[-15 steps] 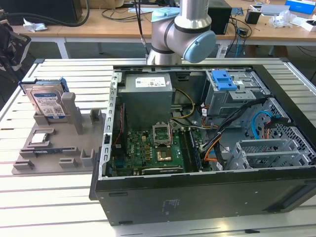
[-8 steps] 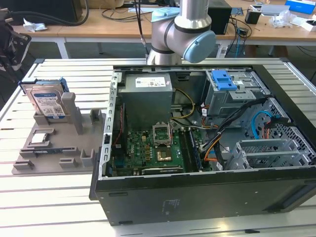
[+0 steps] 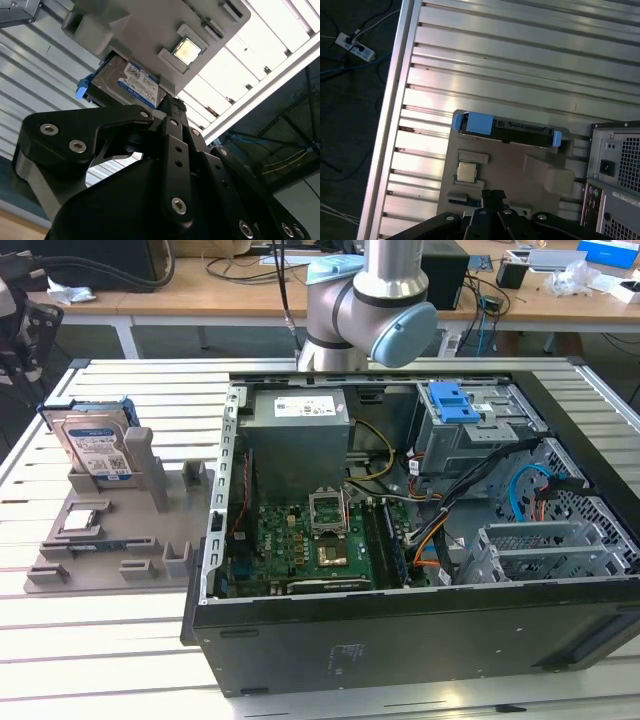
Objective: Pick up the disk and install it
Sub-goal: 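Pick up the disk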
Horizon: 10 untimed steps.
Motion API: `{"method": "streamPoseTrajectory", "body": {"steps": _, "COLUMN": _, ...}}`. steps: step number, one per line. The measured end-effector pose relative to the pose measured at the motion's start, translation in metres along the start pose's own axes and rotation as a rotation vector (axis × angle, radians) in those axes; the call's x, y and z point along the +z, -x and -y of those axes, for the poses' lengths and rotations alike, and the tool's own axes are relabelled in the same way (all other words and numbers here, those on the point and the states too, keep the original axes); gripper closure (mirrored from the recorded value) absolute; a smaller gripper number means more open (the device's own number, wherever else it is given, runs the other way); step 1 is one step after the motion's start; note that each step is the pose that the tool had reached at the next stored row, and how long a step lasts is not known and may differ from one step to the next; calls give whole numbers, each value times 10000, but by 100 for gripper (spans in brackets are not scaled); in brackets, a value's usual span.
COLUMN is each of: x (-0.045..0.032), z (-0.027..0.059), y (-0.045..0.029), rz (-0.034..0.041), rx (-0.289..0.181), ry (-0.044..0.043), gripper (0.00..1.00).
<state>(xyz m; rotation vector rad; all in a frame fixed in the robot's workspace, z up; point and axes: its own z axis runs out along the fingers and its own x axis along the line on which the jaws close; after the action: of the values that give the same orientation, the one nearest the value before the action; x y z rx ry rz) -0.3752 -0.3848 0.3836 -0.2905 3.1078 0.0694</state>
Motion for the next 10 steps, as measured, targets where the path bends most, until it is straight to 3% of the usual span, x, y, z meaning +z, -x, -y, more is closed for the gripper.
{"method": "streamPoseTrajectory", "body": {"steps": 5, "x": 0, "z": 0, "y": 0, "rz": -63, "rx": -1475, "ry": 34, "gripper": 89}}
{"method": "streamPoseTrajectory", "body": {"steps": 10, "x": 0, "z": 0, "y": 0, "rz": -99, "rx": -2356, "ry": 55, "gripper": 89}}
